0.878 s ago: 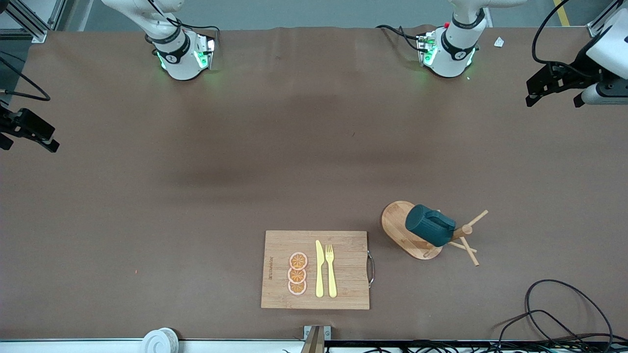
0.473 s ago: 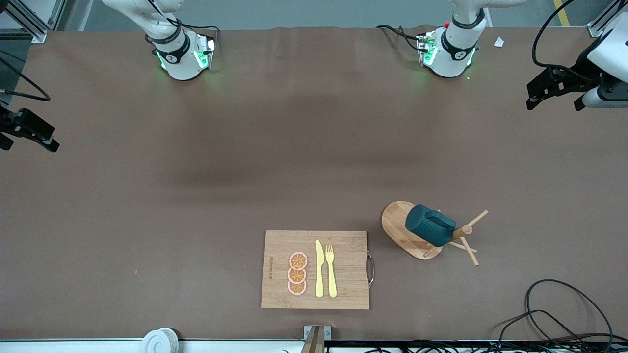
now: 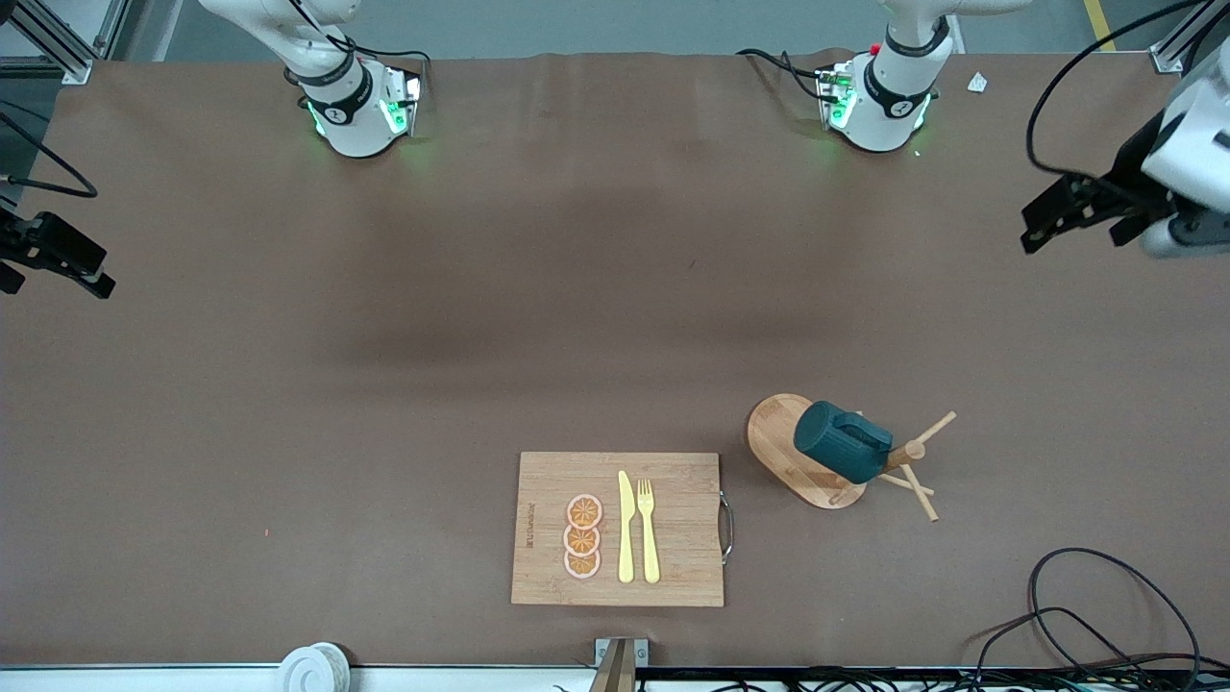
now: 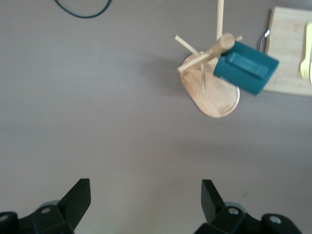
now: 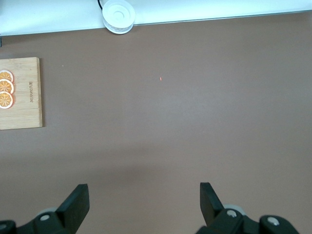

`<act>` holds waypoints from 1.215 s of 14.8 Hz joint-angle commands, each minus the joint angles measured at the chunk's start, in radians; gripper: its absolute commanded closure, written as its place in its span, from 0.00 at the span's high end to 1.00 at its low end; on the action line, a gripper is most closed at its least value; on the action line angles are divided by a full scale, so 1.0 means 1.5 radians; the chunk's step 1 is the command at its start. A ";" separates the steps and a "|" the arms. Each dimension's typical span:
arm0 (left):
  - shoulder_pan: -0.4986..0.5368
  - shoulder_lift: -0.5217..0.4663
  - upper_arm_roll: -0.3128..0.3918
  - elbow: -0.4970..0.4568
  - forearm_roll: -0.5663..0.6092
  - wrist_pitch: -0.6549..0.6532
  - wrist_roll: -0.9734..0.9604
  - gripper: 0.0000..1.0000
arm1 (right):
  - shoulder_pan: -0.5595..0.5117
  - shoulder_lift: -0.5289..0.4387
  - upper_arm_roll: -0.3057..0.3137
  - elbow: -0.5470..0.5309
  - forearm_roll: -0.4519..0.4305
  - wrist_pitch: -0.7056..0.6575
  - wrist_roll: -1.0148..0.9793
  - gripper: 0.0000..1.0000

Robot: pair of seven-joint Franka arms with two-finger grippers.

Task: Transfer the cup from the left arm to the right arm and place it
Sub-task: 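Reach the left gripper down to the teal mug on the stand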

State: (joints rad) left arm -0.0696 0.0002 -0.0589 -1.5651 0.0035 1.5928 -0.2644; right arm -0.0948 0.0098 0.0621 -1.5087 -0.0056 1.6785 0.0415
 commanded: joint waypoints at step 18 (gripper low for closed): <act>-0.059 0.282 -0.003 0.062 -0.243 0.288 -0.617 1.00 | -0.018 0.002 0.013 0.009 0.003 -0.006 0.001 1.00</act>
State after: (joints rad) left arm -0.1409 0.3856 -0.0638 -1.5164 -0.3426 2.0179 -1.1285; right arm -0.0953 0.0098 0.0617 -1.5074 -0.0056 1.6785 0.0415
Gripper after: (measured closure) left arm 0.000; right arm 0.000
